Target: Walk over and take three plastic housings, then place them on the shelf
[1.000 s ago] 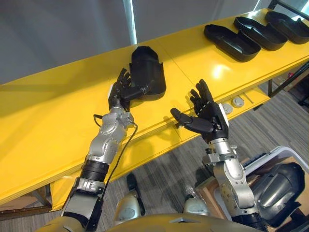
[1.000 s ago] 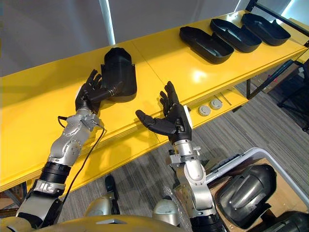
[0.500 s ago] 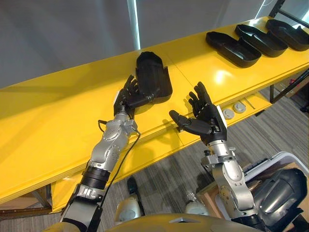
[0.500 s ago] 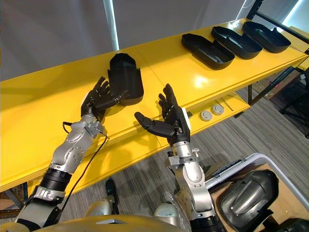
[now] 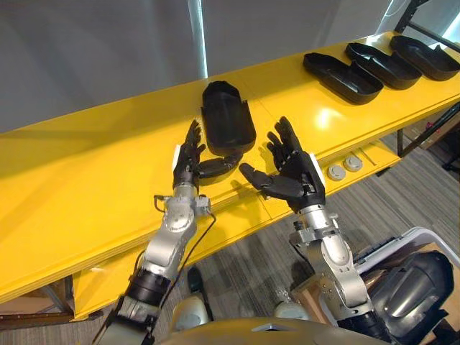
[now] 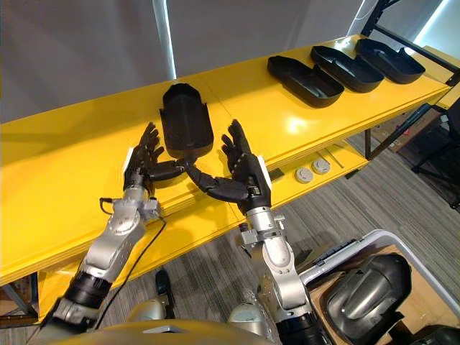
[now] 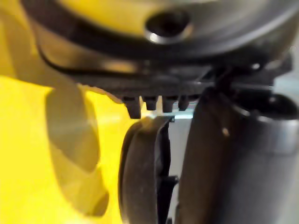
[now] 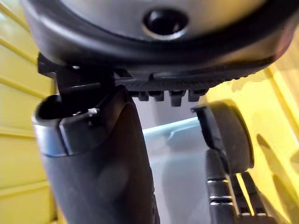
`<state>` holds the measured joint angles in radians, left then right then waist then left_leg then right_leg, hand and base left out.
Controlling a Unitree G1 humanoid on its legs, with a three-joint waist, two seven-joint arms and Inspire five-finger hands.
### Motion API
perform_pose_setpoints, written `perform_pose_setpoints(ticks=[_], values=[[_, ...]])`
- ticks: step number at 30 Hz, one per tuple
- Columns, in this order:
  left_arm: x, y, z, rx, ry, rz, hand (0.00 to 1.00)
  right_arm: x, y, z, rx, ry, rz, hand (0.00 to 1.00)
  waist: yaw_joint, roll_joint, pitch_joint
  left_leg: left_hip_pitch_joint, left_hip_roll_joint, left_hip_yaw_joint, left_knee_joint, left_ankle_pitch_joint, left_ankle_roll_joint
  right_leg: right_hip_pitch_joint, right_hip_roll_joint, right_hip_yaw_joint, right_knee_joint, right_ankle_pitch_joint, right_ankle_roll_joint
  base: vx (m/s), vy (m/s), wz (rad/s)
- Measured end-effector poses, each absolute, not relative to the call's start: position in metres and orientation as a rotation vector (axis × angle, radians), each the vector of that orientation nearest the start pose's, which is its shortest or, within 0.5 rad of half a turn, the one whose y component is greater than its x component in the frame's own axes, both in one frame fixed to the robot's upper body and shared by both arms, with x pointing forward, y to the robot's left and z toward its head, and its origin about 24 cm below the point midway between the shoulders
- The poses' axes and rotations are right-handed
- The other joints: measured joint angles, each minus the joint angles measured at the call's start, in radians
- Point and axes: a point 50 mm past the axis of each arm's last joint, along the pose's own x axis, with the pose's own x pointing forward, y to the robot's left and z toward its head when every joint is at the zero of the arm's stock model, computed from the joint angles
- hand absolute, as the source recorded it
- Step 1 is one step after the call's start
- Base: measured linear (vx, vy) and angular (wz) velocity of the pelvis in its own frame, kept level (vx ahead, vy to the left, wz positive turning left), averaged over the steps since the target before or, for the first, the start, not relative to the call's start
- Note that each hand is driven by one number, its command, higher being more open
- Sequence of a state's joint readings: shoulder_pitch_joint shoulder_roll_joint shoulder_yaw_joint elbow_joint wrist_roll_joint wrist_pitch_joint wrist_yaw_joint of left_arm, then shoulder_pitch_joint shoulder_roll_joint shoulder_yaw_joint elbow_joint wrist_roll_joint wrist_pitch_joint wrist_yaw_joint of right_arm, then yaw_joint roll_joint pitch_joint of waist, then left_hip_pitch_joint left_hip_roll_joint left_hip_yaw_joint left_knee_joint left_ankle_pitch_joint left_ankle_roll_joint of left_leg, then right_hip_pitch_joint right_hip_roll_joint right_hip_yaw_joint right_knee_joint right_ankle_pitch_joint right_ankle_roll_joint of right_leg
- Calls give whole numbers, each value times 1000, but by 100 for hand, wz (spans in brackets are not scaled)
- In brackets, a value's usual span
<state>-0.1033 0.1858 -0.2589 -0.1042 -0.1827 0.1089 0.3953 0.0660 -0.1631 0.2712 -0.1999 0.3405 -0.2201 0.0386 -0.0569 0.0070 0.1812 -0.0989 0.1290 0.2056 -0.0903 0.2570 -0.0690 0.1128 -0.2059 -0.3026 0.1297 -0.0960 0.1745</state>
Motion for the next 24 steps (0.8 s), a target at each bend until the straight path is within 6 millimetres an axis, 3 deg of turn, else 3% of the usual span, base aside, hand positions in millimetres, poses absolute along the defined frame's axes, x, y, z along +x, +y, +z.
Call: perform_pose_setpoints(ticks=[3,7,11,19,24], values=[[255,135,81,57,-106,170,100,232,-103,96,243,-332,355,100,14,1,1,-4,-5,-26,0,1,-1,12,0,-27,14,-14,-2,-14,-37,33],[242,146,119,35,-305,288,100,239,-80,119,243,-422,477,100,60,14,0,-29,-15,-76,0,1,-2,12,-1,-84,33,-41,-8,-28,-46,40],[227,165,139,-13,-446,379,100,239,-62,130,250,-461,573,100,83,19,-1,-31,-23,-93,1,13,-9,30,-4,-105,39,-45,-2,25,-36,16],[212,176,124,-23,-387,381,100,242,-52,128,234,-386,607,100,88,29,1,-25,-42,-127,1,13,-7,44,-19,-133,67,-76,0,-8,-31,15],[208,176,114,-163,-316,311,100,249,-51,113,219,-270,529,100,107,52,5,-32,-45,-140,1,10,-5,27,-27,-141,102,-104,-4,-40,-34,7]])
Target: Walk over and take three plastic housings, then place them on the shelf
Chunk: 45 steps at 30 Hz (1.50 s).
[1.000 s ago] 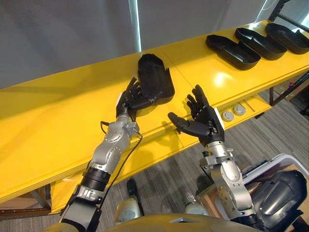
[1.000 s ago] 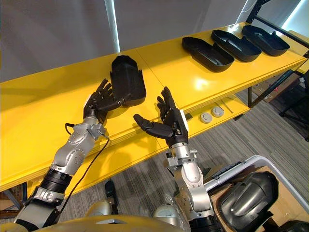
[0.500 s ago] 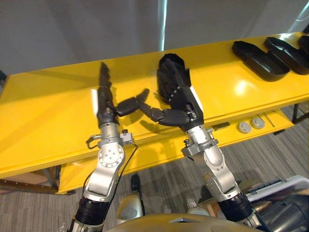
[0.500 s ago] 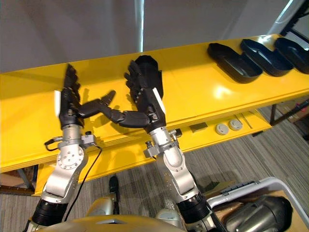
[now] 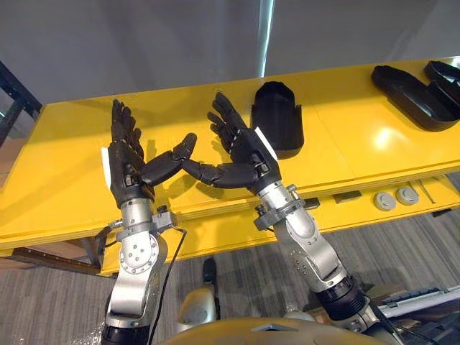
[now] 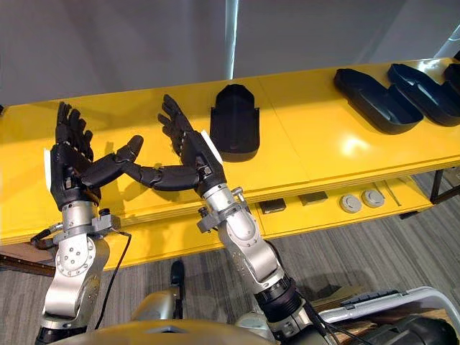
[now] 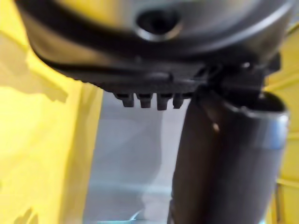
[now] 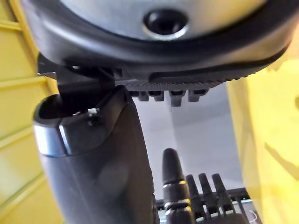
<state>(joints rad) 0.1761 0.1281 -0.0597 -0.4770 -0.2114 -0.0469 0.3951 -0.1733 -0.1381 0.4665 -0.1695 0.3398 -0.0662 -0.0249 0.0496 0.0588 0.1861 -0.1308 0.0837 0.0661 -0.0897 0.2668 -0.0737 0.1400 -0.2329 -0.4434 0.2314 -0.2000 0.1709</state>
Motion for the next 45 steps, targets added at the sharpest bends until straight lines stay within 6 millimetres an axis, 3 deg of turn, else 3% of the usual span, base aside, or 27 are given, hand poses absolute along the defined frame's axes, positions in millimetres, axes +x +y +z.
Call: perform_pose_setpoints(ticks=[7,16,24,29,45], values=[[203,176,111,-228,-314,279,100,258,-53,87,207,-120,421,100,2,12,8,-8,-5,-6,1,8,-7,-22,-13,-6,51,-27,5,1,-41,4],[203,173,115,-240,-361,228,100,265,-64,78,190,-82,303,100,-2,12,12,-17,-5,-2,3,11,-6,-55,-25,11,111,-57,-1,5,-41,-2],[203,173,114,-254,-360,256,100,271,-63,85,186,-109,267,100,-1,14,42,-18,-2,5,3,5,-3,-69,-25,14,117,-63,-1,-22,-16,-1],[203,173,114,-255,-360,253,100,272,-61,89,188,-128,221,100,-1,-6,55,-16,-3,21,4,14,3,-70,-29,32,116,-62,0,30,-27,-7],[203,166,114,-258,-356,207,100,272,-68,88,170,-132,138,100,-4,-9,60,3,-3,45,3,4,9,-49,-26,52,77,-43,10,6,-19,-3]])
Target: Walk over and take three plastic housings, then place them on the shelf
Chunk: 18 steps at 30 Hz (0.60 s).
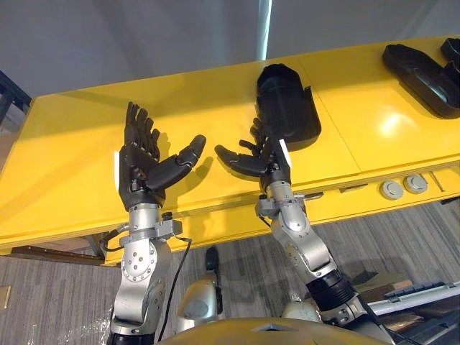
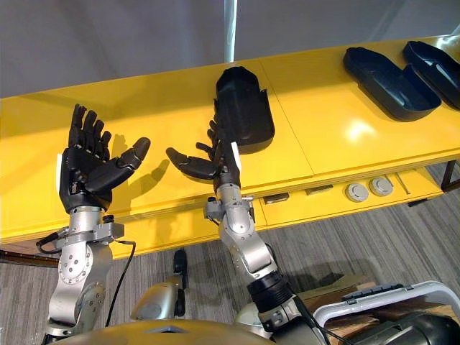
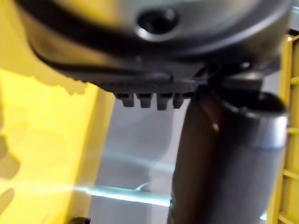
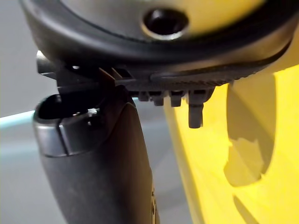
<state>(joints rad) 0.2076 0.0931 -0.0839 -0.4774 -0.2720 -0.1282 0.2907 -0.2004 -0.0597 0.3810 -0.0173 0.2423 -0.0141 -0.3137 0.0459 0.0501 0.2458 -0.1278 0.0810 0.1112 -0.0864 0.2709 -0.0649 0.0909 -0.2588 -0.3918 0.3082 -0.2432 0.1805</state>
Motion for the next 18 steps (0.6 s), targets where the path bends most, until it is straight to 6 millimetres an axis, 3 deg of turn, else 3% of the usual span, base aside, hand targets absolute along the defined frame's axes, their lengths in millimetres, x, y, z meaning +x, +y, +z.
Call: perform_pose_setpoints(ticks=[10,18], values=[[203,156,113,-269,-341,156,100,266,-73,81,211,-110,105,100,-12,-3,2,28,0,11,-3,-19,-2,26,2,8,-27,7,3,3,-11,-3],[205,155,109,-255,-300,153,100,262,-70,80,278,-121,225,100,-24,-6,4,32,-1,22,-2,-12,3,39,4,16,-48,24,4,11,-10,-3]])
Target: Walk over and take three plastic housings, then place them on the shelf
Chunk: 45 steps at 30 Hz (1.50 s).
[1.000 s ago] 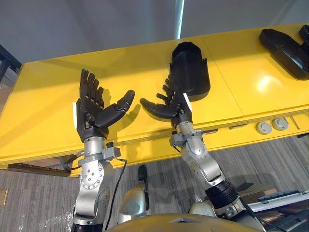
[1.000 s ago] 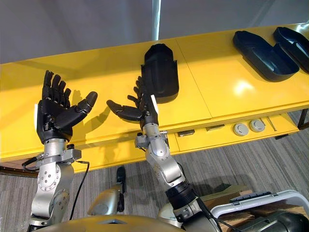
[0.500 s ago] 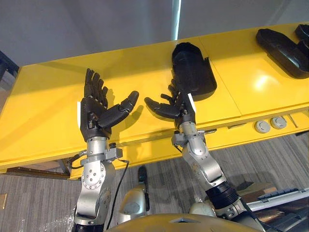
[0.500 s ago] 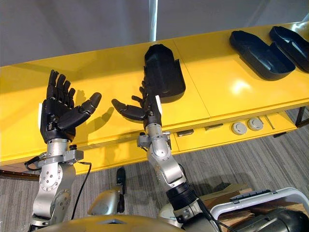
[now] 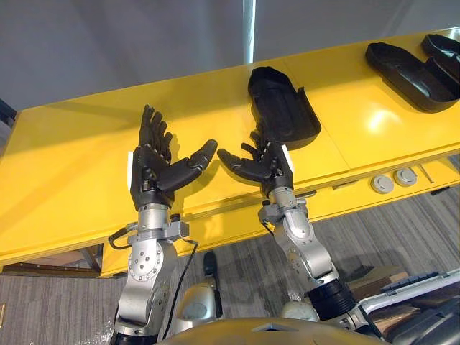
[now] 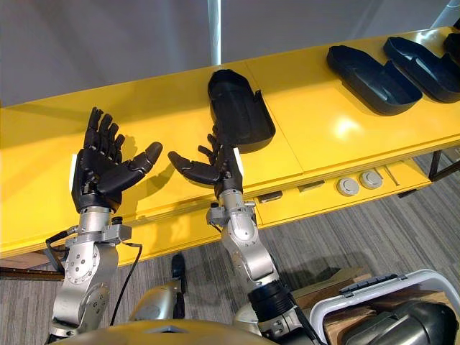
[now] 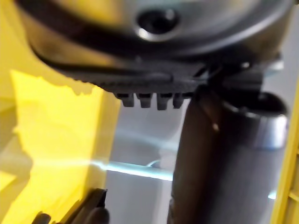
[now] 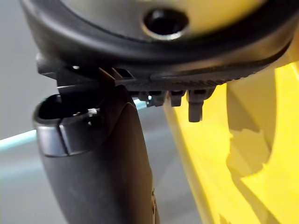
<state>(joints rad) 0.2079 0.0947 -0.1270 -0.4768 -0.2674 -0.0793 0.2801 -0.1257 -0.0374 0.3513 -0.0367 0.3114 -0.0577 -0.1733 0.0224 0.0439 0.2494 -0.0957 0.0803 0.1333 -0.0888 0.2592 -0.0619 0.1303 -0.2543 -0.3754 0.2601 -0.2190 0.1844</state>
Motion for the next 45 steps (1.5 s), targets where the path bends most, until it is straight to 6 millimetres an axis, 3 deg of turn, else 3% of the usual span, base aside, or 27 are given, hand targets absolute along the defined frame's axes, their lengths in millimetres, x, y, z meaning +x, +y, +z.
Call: perform_pose_setpoints(ticks=[5,9,14,17,23,25,26,27,30,33,35,37,38,39,41,45], values=[[204,158,108,-247,-295,165,100,251,-71,85,374,-159,352,100,2,-1,1,11,0,-4,-1,0,-2,16,2,-5,-4,0,0,-2,-6,1],[197,164,100,-229,-261,193,100,232,-84,100,380,-263,409,100,1,-3,0,16,2,-7,-1,-16,-5,27,8,-11,-27,4,1,-33,-16,2],[192,174,98,-210,-266,214,100,218,-130,118,395,-427,244,100,-2,-11,-6,2,4,-1,-1,-17,-5,27,17,-12,-69,27,1,-2,-5,-1],[192,171,104,-222,-324,154,100,216,-152,112,375,-413,110,100,-9,-25,-13,0,3,18,-1,-7,4,29,15,5,-89,47,1,46,-6,-15],[191,151,109,-405,-363,-10,100,196,-166,84,355,-283,-81,100,-35,-40,-22,59,25,124,-2,-40,-3,22,18,117,-94,60,-9,-9,-16,-48],[189,138,111,-490,-367,-82,100,179,-180,66,301,-182,-168,100,-75,-48,-41,70,57,217,-2,-76,-32,-8,34,177,-138,78,-24,-82,-34,-86],[188,135,111,-506,-365,-107,100,172,-186,59,298,-141,-212,100,-95,-74,-45,70,64,269,11,-92,-27,-23,22,205,-160,92,-31,-21,14,-112],[187,130,110,-521,-359,-130,100,162,-197,53,280,-109,-271,100,-110,-67,-52,79,83,321,66,-100,-15,-42,39,260,-170,106,-33,60,13,-118],[188,124,108,-520,-342,-146,100,145,-215,46,270,-70,-363,100,-167,-84,-63,125,100,417,16,-101,-27,-79,59,360,-197,139,-31,41,-7,-114],[202,122,101,-499,-309,-124,100,134,-228,45,269,-77,-418,100,-222,-92,-66,139,132,517,18,-108,-46,-132,95,464,-215,186,-32,19,-27,-105],[211,122,95,-507,-277,-85,100,133,-232,48,335,-123,-409,100,-241,-88,-66,119,142,455,66,-141,-61,-166,117,519,-213,196,-42,21,-64,-82],[212,122,94,-520,-261,-46,100,139,-227,53,407,-184,-348,100,-234,-80,-65,47,137,269,180,-237,-72,-195,137,566,-214,209,-50,28,-64,-78],[211,123,92,-522,-253,-24,100,147,-221,55,421,-204,-297,100,-217,-70,-63,-3,137,157,275,-307,-69,-206,154,587,-214,213,-54,7,-25,-64],[211,123,92,-524,-248,-15,100,151,-217,56,425,-209,-267,100,-204,-61,-61,-25,136,106,323,-340,-69,-208,164,597,-213,213,-54,3,11,-57],[206,125,89,-537,-237,9,100,172,-202,60,398,-213,-133,100,-155,-20,-60,-77,131,-39,441,-430,-79,-211,186,617,-213,215,-52,7,55,-35],[205,125,94,-543,-272,-23,100,195,-179,47,433,-151,-71,100,-98,-6,-49,-109,86,-74,455,-433,-67,-259,161,603,-148,215,-45,2,86,11]])
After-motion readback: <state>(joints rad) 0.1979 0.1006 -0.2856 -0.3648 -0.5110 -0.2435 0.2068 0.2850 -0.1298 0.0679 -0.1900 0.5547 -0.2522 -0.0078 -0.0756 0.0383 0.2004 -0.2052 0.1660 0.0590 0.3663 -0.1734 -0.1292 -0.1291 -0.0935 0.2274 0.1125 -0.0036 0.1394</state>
